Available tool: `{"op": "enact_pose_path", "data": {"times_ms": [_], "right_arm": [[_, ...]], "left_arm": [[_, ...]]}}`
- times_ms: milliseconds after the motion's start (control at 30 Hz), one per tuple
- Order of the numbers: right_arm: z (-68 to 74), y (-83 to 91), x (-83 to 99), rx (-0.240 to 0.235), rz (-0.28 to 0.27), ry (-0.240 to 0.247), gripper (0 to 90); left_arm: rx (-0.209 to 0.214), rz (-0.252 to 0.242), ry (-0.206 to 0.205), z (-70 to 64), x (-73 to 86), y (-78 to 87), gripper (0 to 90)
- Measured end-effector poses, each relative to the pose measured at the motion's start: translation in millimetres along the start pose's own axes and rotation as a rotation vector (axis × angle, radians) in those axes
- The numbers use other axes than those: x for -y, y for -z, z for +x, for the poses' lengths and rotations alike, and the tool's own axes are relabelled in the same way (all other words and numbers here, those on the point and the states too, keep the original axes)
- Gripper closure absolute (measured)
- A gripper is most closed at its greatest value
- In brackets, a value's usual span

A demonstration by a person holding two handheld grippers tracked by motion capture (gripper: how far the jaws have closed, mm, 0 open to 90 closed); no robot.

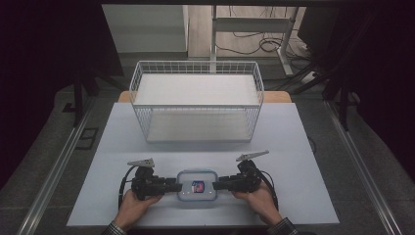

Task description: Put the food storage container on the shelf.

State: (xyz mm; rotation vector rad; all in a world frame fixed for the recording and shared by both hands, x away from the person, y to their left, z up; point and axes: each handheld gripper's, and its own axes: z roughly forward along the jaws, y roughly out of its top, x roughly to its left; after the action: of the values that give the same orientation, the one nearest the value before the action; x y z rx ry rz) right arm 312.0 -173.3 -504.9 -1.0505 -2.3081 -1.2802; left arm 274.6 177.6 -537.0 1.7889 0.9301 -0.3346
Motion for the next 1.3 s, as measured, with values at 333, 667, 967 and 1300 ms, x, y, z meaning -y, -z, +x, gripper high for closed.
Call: {"op": "enact_pose_path", "data": {"times_ms": [333,667,967,1300], "right_arm": [[-2.0,-1.7,1.2,-0.001,0.015,-0.002,59.3],[-2.0,-6.0,3.1,-0.011,0.006,-0.025,55.6],[0.3,0.5,-0.3,-0.038,-0.044,-0.029,58.8],[5.9,11.6,-17.5,-0.044,-0.098,-0.007,58.9]], "left_arm": [[0.014,-0.005,0.006,1.8,0.5,-0.1,58.5],[0.019,-0.019,0.020,2.8,1.6,-0.7,58.8],[0.038,-0.059,0.063,6.3,-3.0,1.7,58.4],[0.033,-0.103,0.035,-2.2,-27.9,13.0,58.7]]}}
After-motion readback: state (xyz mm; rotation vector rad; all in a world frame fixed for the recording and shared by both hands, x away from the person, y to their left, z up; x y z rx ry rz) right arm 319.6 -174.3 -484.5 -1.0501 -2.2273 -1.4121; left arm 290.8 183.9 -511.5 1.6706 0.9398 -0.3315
